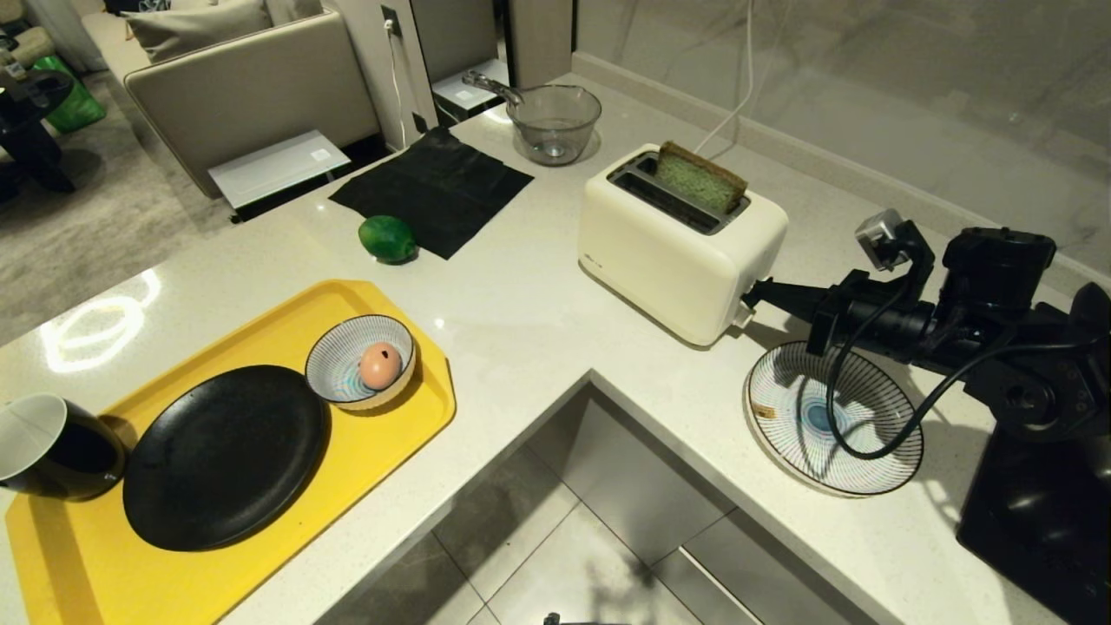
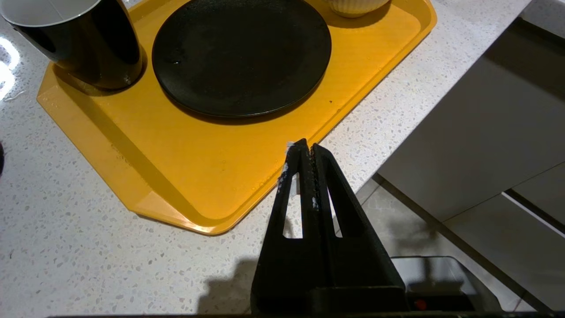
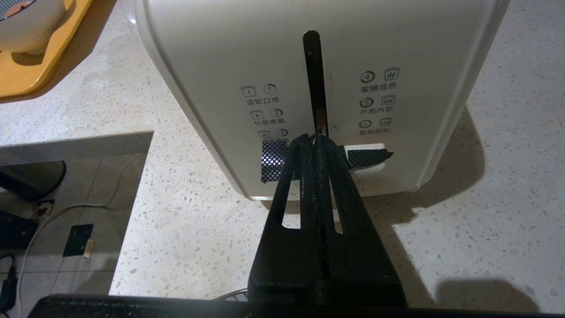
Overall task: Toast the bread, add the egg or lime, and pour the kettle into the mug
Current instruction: Use a bread toaster
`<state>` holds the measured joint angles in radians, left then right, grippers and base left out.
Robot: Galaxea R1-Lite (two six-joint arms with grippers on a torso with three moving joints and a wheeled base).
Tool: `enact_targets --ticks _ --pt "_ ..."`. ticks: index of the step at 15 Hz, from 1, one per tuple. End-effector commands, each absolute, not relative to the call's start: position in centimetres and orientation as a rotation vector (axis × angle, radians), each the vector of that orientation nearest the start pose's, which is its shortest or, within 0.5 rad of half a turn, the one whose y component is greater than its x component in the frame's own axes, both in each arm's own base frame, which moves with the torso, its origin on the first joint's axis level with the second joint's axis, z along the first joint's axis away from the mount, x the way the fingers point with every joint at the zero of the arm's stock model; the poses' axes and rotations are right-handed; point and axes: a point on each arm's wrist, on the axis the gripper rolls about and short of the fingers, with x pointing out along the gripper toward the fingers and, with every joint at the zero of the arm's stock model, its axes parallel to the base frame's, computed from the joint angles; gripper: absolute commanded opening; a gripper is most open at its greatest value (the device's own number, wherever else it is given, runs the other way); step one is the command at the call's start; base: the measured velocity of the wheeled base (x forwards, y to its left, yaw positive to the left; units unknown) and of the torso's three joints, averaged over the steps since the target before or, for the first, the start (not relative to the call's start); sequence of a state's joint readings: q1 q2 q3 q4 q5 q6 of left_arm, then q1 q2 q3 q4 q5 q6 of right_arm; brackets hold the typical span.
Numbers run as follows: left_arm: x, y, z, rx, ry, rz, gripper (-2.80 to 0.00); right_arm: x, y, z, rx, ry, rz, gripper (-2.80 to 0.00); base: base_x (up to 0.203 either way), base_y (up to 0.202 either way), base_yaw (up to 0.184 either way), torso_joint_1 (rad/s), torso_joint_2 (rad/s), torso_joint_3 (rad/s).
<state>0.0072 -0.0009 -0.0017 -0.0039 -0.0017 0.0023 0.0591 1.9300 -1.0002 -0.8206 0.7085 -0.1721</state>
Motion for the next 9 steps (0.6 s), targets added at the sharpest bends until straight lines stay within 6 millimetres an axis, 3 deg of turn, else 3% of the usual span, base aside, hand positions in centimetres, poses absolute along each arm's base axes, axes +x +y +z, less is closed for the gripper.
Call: enact_targets --ticks 1,9 --pt "-2.30 -0.02 7.63 0.003 -0.008 0.006 -2.80 36.60 3.67 17.52 -0.130 0.036 0.779 -2.80 0.000 0.000 0.000 0.000 0.00 0.000" --pt "-2.30 -0.02 7.63 0.003 -0.008 0.006 -2.80 36.56 3.83 17.58 -0.130 0.034 0.783 -2.80 0.000 0.000 0.000 0.000 0.00 0.000"
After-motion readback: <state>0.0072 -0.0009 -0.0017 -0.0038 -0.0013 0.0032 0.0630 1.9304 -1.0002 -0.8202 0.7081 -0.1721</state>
